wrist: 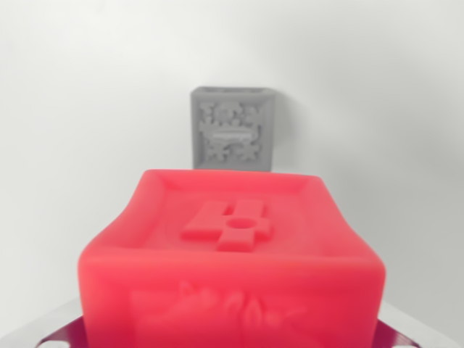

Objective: Destack cube

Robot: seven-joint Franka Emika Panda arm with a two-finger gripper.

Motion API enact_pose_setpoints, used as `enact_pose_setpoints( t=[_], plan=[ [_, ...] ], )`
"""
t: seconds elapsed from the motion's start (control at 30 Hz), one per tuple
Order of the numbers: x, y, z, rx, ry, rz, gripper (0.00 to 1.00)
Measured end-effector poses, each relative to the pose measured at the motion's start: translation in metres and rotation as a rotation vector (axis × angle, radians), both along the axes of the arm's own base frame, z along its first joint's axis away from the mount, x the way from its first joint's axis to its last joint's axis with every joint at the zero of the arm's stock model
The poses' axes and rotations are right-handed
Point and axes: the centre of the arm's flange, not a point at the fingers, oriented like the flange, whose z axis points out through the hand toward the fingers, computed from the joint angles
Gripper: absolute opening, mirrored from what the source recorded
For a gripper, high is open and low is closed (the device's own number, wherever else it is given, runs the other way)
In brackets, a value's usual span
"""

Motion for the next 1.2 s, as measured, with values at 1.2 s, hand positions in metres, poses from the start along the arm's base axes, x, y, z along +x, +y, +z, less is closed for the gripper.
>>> enact_pose_setpoints(
  t=[1.2],
  plan=[
    [-0.048, -0.041, -0.02, 0.0, -0.002, -0.147, 0.0]
  ],
)
